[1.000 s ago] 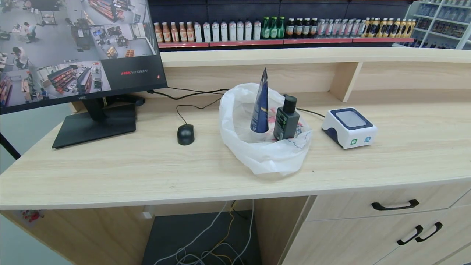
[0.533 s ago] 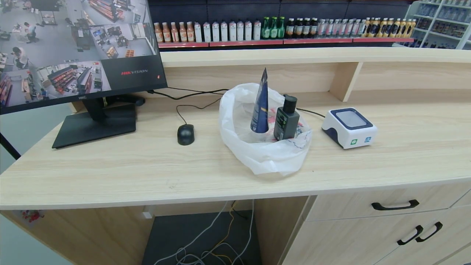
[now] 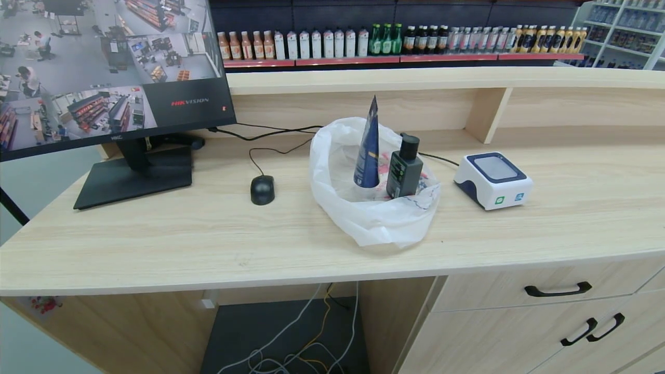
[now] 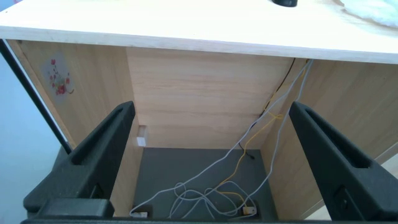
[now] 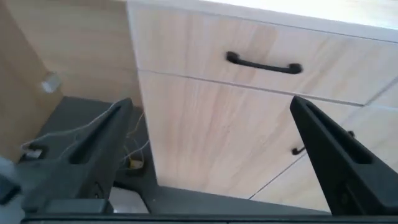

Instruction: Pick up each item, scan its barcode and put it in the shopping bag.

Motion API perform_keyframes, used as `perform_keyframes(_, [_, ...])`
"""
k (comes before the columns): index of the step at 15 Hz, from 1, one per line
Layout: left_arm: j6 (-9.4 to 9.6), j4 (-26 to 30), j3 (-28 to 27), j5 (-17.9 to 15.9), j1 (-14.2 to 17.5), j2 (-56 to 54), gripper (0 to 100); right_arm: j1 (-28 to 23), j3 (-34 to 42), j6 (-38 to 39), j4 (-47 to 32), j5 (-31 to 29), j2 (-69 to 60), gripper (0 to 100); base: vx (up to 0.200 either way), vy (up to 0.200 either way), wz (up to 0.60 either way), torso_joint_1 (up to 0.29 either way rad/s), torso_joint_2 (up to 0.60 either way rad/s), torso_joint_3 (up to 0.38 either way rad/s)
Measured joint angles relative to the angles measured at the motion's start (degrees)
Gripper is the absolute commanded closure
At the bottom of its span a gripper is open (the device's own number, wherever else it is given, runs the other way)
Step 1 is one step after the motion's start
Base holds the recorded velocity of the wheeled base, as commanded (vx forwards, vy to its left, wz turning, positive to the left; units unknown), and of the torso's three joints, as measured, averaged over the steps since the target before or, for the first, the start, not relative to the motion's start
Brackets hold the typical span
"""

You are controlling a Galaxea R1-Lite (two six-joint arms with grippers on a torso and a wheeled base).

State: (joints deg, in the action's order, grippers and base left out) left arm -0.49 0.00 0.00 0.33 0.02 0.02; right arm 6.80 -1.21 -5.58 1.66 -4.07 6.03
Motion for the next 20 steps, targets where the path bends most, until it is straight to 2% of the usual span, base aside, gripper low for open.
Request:
perform_keyframes(7, [-0.02,0.00,0.00,-0.01,0.05,0.00,0,-6.67,-0.44,1.40,-2.89,-0.11,-0.41,0,0.000,0.000,0.00,0.000,0.00,0.000])
perform_keyframes(11, [-0.09,0.00,0.00,-0.01,0.05,0.00,0,-6.17,0.57,6.67,-1.61,2.51,-3.56,0,0.000,0.000,0.00,0.000,0.00,0.000])
perform_keyframes(20, [-0.11,0.00,0.00,0.00,0.05,0.00,0,-6.80,1.21,6.73,-1.50,2.74,-6.03,0,0.000,0.000,0.00,0.000,0.00,0.000])
